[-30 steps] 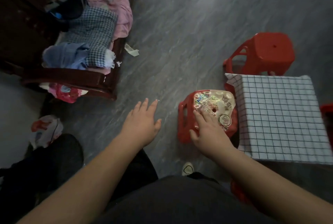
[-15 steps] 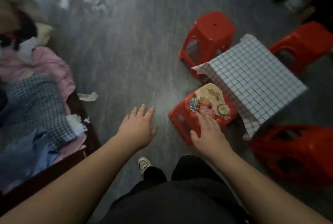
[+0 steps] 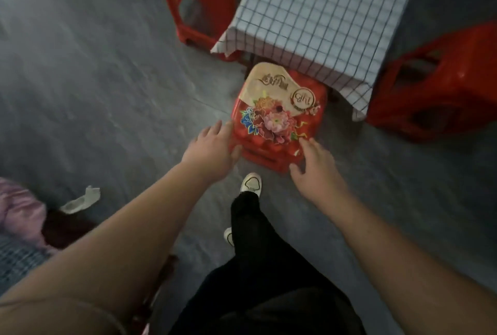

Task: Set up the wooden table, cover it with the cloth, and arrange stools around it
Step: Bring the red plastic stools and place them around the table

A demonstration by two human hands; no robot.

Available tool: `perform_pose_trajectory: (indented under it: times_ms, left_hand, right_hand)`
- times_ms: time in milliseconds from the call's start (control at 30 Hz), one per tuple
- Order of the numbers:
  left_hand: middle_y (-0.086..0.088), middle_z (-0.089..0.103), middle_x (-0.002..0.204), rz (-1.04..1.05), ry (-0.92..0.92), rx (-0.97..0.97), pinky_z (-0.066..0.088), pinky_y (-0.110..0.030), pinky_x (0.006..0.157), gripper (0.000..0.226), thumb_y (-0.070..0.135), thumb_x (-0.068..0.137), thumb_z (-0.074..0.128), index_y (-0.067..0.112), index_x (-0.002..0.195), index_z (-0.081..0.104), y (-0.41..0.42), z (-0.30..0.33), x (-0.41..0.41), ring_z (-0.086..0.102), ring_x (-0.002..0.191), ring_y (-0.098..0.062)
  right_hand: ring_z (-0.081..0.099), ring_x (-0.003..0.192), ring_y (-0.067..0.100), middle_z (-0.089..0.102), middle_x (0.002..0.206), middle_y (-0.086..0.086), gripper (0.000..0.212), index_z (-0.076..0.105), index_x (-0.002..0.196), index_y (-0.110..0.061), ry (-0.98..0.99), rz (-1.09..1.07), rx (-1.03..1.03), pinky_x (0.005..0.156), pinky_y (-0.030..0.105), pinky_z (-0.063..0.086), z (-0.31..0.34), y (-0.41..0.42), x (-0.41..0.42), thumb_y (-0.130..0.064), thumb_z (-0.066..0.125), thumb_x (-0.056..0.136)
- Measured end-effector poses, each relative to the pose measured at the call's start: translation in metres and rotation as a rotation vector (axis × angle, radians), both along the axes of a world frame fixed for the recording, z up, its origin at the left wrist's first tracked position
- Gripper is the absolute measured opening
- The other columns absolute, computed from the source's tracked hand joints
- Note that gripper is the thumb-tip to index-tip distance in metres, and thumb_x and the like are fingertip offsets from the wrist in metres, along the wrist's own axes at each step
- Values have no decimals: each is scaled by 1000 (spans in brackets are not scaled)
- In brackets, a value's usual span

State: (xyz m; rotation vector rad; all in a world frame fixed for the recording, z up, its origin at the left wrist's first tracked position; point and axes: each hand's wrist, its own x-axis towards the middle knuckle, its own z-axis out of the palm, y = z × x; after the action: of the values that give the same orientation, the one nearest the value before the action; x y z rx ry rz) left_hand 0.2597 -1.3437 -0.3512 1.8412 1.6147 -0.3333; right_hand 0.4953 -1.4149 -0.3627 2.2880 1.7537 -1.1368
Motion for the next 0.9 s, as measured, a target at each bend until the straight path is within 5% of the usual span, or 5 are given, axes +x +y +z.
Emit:
perform_pose_trajectory:
  times_ms: [200, 400, 633, 800, 900]
  left_hand:
    - [-10, 10, 166, -76, -4, -118, 27, -56, 117, 81, 50, 96, 53, 32, 158, 5, 68, -99, 22, 16, 150, -37]
    - [-7, -18, 165, -24, -23, -190, 21, -62, 116, 101, 47, 88, 69, 47, 154, -8, 112, -185, 41, 1, 150, -45]
    - [-6, -30, 161, -28, -56, -240, 29, -56, 117, 117, 40, 78, 82, 55, 150, -9, 124, -224, 43, 15, 149, -46]
    - [-14, -22, 163, 19, -53, -214, 43, -55, 108, 119, 32, 77, 85, 62, 146, -8, 119, -228, 43, 37, 138, -49]
    - [-15, 5, 160, 37, -88, -195, 49, -54, 102, 118, 31, 75, 85, 64, 144, -5, 118, -227, 41, 51, 126, -45]
  right_hand:
    - [23, 150, 29, 24, 164, 10, 73, 25, 157, -20, 17, -220, -58, 120, 47, 29, -98, 45, 5, -32, 61, 95]
    - [10, 153, 36, -4, 168, 8, 90, 4, 157, -36, -31, -415, -132, 115, 56, 29, -167, 75, 20, -38, 67, 93]
    - [10, 153, 39, -13, 166, 13, 113, -4, 156, -42, 56, -557, -120, 115, 58, 29, -206, 75, 17, -51, 79, 79]
    - [17, 151, 41, -11, 166, 13, 114, -3, 156, -44, 30, -589, -73, 113, 57, 33, -219, 71, 8, -51, 81, 78]
    - [19, 151, 40, -10, 167, 12, 113, -1, 155, -45, 14, -596, -46, 114, 57, 34, -222, 68, 5, -54, 80, 77]
